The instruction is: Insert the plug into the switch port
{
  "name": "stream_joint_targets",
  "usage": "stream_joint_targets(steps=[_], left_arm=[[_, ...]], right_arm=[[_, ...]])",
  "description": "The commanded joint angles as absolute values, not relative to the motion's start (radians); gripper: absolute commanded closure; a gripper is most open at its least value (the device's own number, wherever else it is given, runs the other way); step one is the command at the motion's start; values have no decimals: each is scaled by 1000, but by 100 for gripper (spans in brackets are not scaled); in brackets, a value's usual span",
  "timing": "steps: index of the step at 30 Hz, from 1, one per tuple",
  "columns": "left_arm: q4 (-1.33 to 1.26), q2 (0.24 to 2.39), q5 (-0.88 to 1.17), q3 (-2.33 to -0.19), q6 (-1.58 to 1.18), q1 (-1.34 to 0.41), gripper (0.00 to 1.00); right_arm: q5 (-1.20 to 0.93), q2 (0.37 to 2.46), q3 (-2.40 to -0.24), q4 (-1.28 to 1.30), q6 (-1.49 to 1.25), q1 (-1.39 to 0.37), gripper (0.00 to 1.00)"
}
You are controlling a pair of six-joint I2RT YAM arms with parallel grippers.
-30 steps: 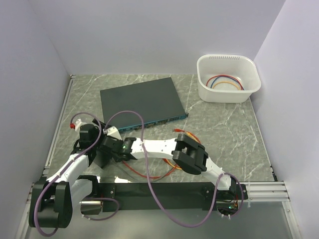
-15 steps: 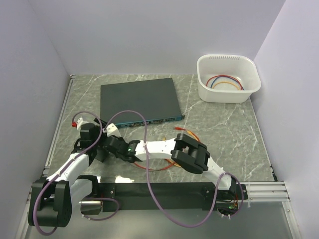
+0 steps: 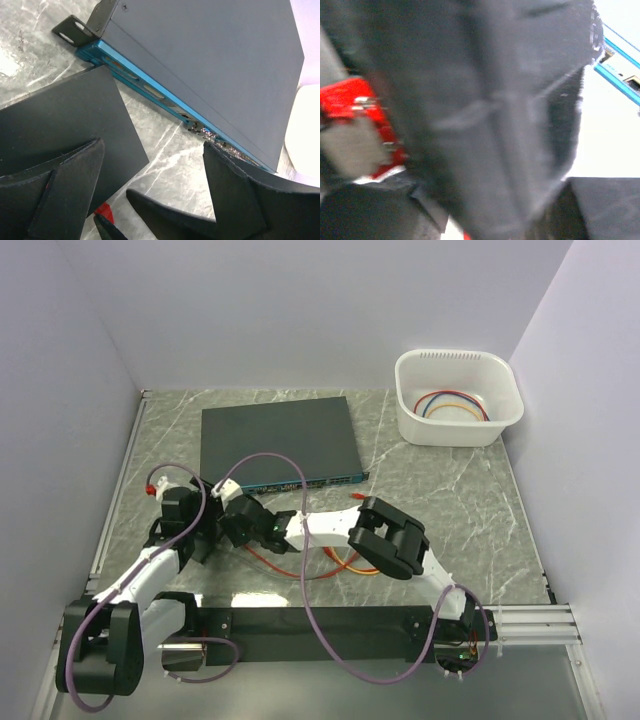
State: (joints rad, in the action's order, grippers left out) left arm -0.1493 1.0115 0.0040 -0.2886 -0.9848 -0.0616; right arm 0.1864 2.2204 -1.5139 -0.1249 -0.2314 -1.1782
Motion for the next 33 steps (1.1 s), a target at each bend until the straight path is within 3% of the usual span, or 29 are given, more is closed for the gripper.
stream_joint_targets(steps=[1,6,17,24,33], left_arm=[[83,1023,110,-235,-957,-89,11],[103,976,77,-245,-963,-89,11],[267,877,-49,-455,-931,-89,11],[334,894,-181,-543,-927,-46,8],[172,992,-36,-488,-900,190,10]], right_arm=[[230,2180,-1490,-218,-221,-1112,53],[239,2068,-1411,-219,-210,-1132,46],[196,1799,-1212,-212,-284,-1154,42],[149,1838,-1230,-105,-348,-1169,43],[147,1954,-1347,41,-362,-1186,45]])
